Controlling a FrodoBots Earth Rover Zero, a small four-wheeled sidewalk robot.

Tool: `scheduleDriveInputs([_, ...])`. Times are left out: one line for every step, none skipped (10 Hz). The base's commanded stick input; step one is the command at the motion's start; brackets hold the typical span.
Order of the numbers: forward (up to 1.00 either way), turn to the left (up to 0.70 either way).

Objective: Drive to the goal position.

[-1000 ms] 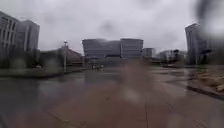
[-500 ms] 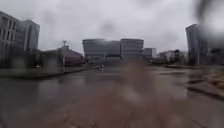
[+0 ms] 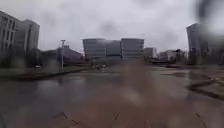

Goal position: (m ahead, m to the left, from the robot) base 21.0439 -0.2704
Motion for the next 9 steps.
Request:
scheduleDriveInputs([1.0, 0.0])
scheduleDriveInputs([1.0, 0.0])
scheduleDriveInputs([1.0, 0.0])
scheduleDriveInputs([1.0, 0.0])
scheduleDriveInputs([1.0, 0.0])
scheduleDriveInputs([1.0, 0.0])
scheduleDriveInputs([1.0, 0.0])
scheduleDriveInputs([1.0, 0.0])
scheduleDriveInputs([1.0, 0.0])
